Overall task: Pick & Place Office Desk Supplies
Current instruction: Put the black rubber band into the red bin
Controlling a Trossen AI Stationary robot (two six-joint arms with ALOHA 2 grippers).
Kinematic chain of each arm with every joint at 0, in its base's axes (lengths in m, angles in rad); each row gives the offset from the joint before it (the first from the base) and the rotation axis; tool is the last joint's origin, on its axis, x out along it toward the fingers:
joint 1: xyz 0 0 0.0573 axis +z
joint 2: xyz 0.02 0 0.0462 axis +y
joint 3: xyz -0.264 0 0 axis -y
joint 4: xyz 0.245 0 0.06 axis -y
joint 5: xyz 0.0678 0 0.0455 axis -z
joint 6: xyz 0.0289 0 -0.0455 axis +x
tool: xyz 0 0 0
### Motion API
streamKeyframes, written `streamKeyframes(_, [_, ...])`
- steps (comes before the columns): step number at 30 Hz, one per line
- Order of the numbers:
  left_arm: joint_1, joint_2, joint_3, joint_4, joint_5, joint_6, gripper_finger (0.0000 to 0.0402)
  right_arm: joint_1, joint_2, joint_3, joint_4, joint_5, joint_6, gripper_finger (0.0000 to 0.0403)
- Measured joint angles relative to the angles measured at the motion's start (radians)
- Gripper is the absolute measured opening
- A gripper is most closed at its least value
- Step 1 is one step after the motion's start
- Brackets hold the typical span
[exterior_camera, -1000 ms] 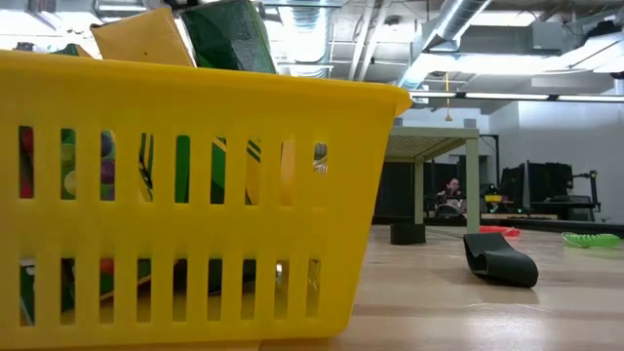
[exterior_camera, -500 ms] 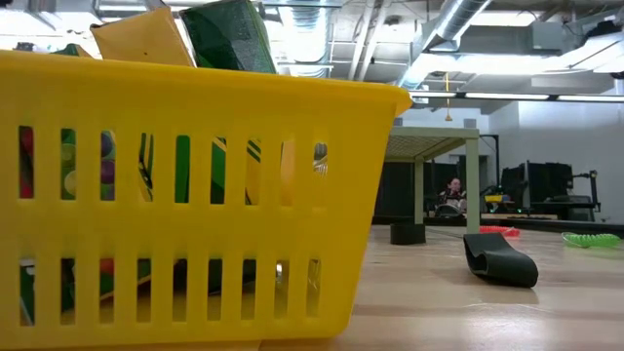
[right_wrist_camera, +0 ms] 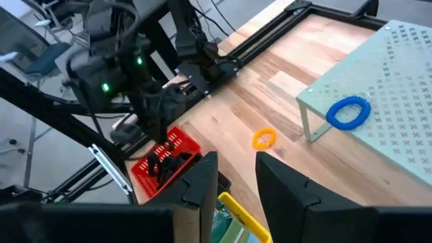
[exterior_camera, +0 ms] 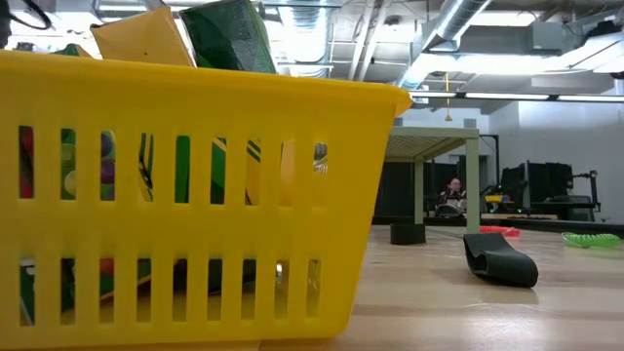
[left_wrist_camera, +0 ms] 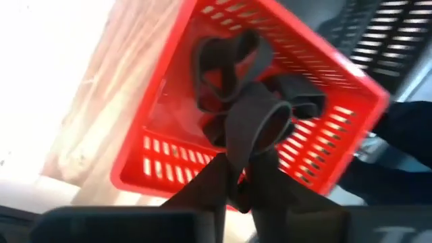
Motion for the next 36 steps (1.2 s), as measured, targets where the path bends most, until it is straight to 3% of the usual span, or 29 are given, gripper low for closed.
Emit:
streamKeyframes(6, [0.0,0.045,0.0,0.0,-0.01,0.037,0.0103,0.022,0.0,0.0,-0.087,0.032,0.104,0.0099])
streamKeyframes(17, [0.0,-0.011,0.0,-0.095,-0.041,0.082,0.024,0.045,0.0,0.0,-0.239,0.017,0.238,0.0099])
streamKeyframes(24, [0.0,-0.091,0.0,-0.071,-0.063,0.125,0.0263,0.054,-0.001,-0.043,-0.31,-0.083,0.299,0.0099])
streamKeyframes(28, [0.003,-0.156,0.0,-0.033,-0.096,0.182,0.0252,0.061,0.0,-0.155,-0.271,-0.236,0.321,0.0099])
streamKeyframes(34, [0.003,-0.237,0.0,0.172,-0.158,0.326,0.0234,0.026,0.003,-0.408,-0.013,-0.56,0.341,0.0109])
streamKeyframes(36, [0.013,-0.263,0.0,0.239,-0.201,0.359,0.0231,0.001,0.003,-0.473,0.047,-0.623,0.384,0.0123])
